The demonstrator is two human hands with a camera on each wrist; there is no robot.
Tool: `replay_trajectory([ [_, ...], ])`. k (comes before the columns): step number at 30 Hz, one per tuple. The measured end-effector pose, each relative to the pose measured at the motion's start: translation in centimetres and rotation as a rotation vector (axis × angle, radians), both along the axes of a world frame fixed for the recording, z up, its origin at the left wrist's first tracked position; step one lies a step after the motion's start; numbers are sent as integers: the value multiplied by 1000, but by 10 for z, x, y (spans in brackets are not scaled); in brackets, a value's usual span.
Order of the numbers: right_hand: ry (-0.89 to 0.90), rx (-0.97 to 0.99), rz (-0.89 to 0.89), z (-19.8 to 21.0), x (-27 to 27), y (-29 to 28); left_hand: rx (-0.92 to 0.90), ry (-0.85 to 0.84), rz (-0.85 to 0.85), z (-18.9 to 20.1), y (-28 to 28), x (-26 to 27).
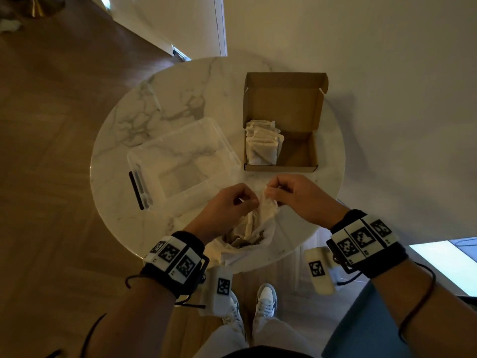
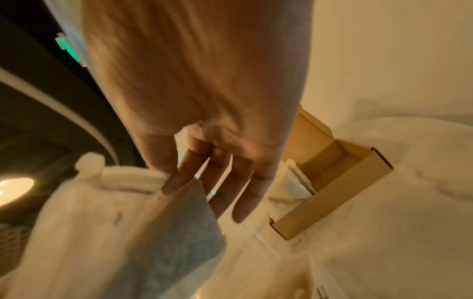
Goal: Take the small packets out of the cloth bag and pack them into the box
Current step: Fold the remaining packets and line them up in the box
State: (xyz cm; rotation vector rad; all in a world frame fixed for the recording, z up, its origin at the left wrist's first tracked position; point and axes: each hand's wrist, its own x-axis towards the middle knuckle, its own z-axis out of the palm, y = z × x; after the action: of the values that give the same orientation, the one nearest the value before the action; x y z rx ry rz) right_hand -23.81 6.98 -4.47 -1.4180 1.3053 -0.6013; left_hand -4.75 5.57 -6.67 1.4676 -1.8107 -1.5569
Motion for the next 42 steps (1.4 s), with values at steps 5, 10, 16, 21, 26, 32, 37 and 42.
replay_trajectory([
  [5,-230,71,-151,6,8,-3,394,301,178,3,5,1],
  [10,-318,244,-569,-10,15,-4,-33,244,275,16,22,3],
  [16,-505,430,-629,-18,18,2,-517,-11,144,11,10,-11],
  [21,-449,291,-535,-27,10,15,-330,-6,58,25,-9,-9],
  [26,-304,128,-136,-13,-2,18,-181,37,-170,37,-18,-14],
  [32,-421,148,-179,-13,-1,14,-249,53,-148,37,-19,-26],
  [37,-647,265,-201,-18,3,22,-248,102,-136,40,-25,-34],
  [42,-566,260,-544,-27,1,16,-134,6,73,21,-28,-32],
])
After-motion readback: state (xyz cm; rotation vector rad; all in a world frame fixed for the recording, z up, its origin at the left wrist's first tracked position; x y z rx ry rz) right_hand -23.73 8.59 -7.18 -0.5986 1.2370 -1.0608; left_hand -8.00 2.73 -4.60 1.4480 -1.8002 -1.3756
